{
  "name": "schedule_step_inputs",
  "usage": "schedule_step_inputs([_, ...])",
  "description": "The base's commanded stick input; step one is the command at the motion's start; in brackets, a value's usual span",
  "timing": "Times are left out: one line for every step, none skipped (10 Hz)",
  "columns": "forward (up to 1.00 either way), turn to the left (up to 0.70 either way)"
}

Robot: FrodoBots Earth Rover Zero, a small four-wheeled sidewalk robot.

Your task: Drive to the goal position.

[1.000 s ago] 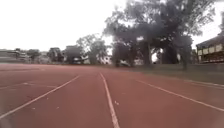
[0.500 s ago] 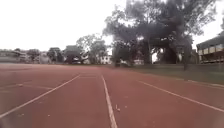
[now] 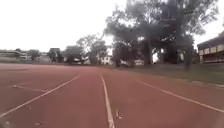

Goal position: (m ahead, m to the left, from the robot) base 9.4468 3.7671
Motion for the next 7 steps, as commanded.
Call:
schedule_step_inputs([0.45, 0.07])
schedule_step_inputs([0.45, 0.17])
schedule_step_inputs([0.45, 0.27])
schedule_step_inputs([0.45, 0.27])
schedule_step_inputs([0.45, 0.27])
schedule_step_inputs([0.45, 0.27])
schedule_step_inputs([0.45, 0.27])
